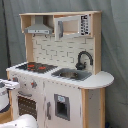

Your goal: Play with the kitchen

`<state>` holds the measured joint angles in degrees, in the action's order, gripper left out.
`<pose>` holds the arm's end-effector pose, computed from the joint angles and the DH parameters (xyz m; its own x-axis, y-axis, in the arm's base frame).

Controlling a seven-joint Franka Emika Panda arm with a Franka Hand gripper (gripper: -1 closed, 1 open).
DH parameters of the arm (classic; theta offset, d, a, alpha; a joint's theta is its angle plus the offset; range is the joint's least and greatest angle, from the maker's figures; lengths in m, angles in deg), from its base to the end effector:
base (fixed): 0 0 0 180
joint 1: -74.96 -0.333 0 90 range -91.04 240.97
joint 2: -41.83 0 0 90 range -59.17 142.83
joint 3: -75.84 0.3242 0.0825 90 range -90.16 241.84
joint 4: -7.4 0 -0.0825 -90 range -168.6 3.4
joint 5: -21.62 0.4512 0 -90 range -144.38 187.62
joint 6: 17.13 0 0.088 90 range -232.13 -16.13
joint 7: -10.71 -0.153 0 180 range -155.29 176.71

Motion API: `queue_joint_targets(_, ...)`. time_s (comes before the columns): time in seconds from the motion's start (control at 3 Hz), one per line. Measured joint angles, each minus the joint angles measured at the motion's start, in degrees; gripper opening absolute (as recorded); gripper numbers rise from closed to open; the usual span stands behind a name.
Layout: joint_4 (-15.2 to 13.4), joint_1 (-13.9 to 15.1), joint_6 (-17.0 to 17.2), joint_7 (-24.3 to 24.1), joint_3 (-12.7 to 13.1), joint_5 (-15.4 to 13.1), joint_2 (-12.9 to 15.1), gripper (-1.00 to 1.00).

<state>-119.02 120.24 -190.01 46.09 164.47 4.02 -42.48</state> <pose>0.4168 0.5234 0.3360 -0.0260 0.6717 -0.7404 -0.0090 0.7405 0.6720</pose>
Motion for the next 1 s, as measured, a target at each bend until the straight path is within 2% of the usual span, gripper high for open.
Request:
queue_joint_targets(0.33, 4.84, 3.87, 0.0, 0.64, 0.04, 0.0, -0.01, 1.0)
queue_joint_targets(0.67, 8.85, 7.68, 0.01, -0.02, 1.43, 0.21, -0.01, 1.0)
queue_joint_targets(1.0, 9.38, 8.37, 0.97, -3.1, 1.52, 0.35, 0.01, 1.0)
